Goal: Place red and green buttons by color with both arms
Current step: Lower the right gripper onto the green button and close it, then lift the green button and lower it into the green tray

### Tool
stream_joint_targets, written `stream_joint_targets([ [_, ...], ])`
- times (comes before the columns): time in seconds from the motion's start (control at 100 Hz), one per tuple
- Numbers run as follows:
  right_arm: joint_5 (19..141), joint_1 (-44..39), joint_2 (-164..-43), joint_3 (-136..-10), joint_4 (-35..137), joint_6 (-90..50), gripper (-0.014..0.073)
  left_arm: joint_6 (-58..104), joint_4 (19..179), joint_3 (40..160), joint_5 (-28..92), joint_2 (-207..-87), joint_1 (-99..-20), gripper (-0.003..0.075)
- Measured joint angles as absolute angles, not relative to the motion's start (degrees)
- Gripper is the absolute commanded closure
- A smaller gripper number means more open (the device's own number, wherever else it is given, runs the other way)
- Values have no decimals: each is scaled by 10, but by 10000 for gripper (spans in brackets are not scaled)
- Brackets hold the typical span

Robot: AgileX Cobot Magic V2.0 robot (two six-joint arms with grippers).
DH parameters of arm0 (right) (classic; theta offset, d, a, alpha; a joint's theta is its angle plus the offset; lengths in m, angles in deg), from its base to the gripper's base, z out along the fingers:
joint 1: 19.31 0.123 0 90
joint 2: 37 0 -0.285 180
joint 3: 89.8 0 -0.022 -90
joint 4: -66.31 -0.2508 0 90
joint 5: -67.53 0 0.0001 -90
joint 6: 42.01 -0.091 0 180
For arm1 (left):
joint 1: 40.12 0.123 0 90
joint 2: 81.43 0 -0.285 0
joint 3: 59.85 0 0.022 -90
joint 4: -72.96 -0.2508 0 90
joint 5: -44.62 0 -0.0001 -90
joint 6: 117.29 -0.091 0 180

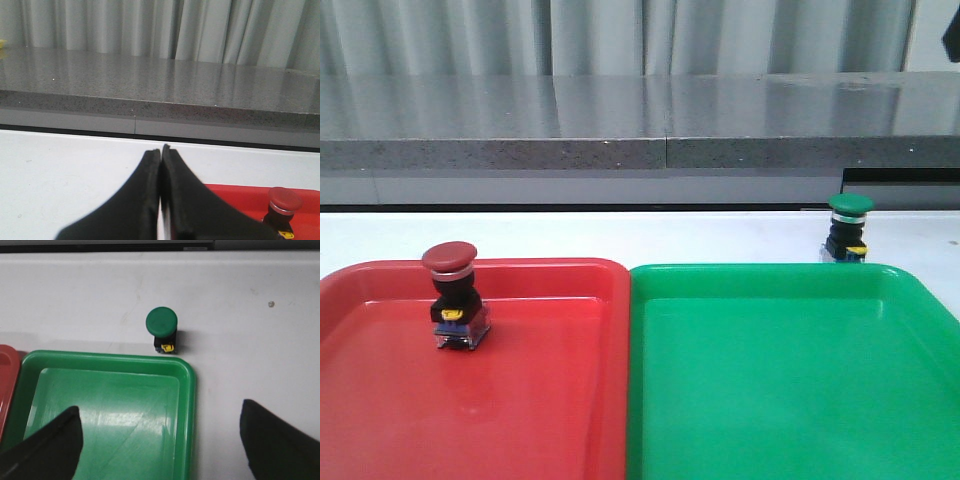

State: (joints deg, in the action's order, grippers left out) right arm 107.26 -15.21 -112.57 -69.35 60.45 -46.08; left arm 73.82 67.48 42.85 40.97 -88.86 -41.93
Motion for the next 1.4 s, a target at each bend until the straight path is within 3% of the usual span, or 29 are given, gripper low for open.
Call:
stream_joint_targets([
  [0.53,1030,-131,-1402,-828,603,-457,-41,738,675,428,410,-889,-419,740],
  [1.02,986,-131,-1509,-858,603,-457,-34,738,675,428,411,-889,-419,739],
  [1.14,987,-131,-1518,-860,603,-457,103,738,675,428,411,-889,-419,739],
  [1.28,992,-131,-1519,-865,603,-457,383,738,675,428,411,-889,-419,739],
  [1.33,997,-131,-1519,-869,602,-457,435,738,675,428,411,-889,-419,739],
  [1.4,1005,-131,-1519,-876,602,-457,440,738,675,428,411,-889,-419,739],
])
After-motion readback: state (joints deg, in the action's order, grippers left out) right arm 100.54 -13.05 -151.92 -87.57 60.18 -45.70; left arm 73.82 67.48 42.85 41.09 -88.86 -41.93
